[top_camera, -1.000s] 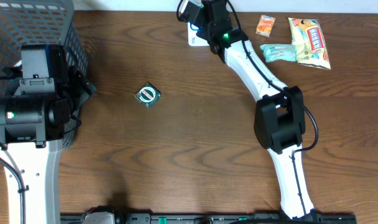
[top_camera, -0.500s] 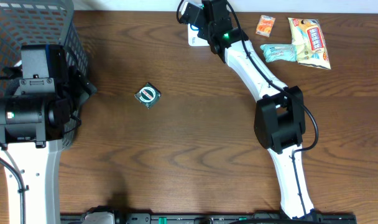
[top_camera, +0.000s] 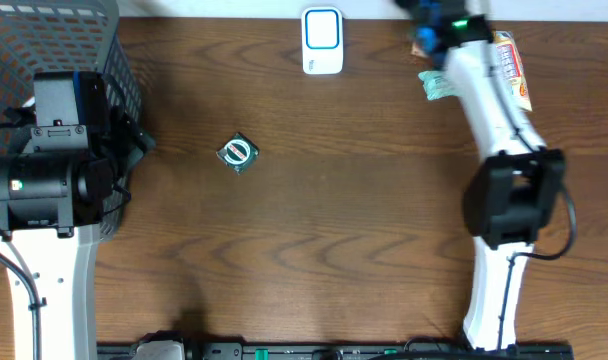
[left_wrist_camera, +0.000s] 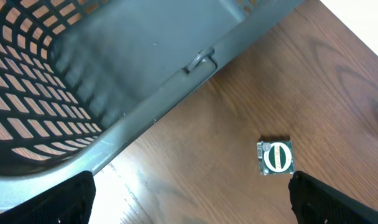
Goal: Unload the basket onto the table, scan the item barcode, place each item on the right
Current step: 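Carry the teal pack right and drop it beside the chip bag, then move the right gripper left over the Zam-Buk tin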
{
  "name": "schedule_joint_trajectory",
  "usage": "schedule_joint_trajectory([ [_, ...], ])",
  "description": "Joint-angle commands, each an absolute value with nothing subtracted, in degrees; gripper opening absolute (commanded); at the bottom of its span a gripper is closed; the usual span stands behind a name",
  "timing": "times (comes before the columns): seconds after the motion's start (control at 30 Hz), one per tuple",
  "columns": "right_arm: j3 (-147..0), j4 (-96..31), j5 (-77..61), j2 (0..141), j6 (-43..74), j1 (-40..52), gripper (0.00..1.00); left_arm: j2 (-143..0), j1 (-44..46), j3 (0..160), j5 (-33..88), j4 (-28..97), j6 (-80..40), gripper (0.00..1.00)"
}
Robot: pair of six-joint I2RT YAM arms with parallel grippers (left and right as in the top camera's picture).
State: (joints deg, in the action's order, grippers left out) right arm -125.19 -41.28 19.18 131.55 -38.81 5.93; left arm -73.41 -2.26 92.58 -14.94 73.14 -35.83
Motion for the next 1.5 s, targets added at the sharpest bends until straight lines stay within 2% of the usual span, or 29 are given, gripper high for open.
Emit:
schedule_joint_trajectory([
  [0.0, -124.97, -44.49, 20.45, 130.89, -32.51, 2.37, 0.30, -73.41, -2.68, 92.90, -15.51, 73.30, -36.10, 0.98],
  [0.03, -124.95, -45.34, 20.45, 130.89, -31.44, 1.32, 0.56, -73.41, -2.68, 92.90, -15.51, 73.30, -36.10, 0.98],
  [0.1, -124.90, -46.46, 20.43, 130.89, -29.78, 0.03, 0.99, -73.41, -2.68, 92.90, -15.51, 73.30, -36.10, 0.97],
  [0.2, -124.90, -48.40, 17.52, 130.89, -28.32, -0.99, 0.99, -73.41, -2.68, 92.90, -15.51, 73.30, -36.10, 0.98],
  [0.3, -124.90, -51.18, 8.58, 130.89, -28.29, -0.89, 0.99, -73.41, -2.68, 92.90, -15.51, 73.30, -36.10, 0.98],
  [0.4, -124.90, -53.56, -7.27, 130.89, -27.99, 0.25, 0.99, -73.41, -2.68, 92.90, -15.51, 73.30, -36.10, 0.98],
  [0.5, -124.90, -56.29, -24.14, 130.89, -22.74, 1.72, 0.99, -73.41, -2.68, 92.90, -15.51, 73.30, -36.10, 0.98],
  [0.67, -124.90, -57.71, -44.25, 130.89, -14.13, 4.67, 0.99, -73.41, -2.68, 92.90, -15.51, 73.30, -36.10, 0.97],
  [0.73, -124.88, -57.54, -48.34, 130.89, -11.60, 6.39, 0.99, -73.41, -2.68, 92.90, -15.51, 73.30, -36.10, 0.98],
  [1.0, -123.50, -55.99, -41.39, 131.17, -10.09, 19.64, 0.99, -73.41, -2.68, 92.90, -15.51, 73.30, -36.10, 0.98],
  [1.07, -123.50, -55.57, -36.67, 131.33, -10.09, 23.07, 0.99, -73.41, -2.68, 92.90, -15.51, 73.30, -36.10, 0.97],
  [1.3, -123.48, -51.16, -7.25, 132.97, -7.27, 38.94, 0.99, -73.41, -2.68, 92.90, -15.51, 73.30, -36.10, 0.98],
  [1.47, -123.48, -50.06, 0.05, 135.63, -4.73, 44.95, 0.99, -73.41, -2.68, 92.90, -15.53, 73.30, -36.10, 0.98],
])
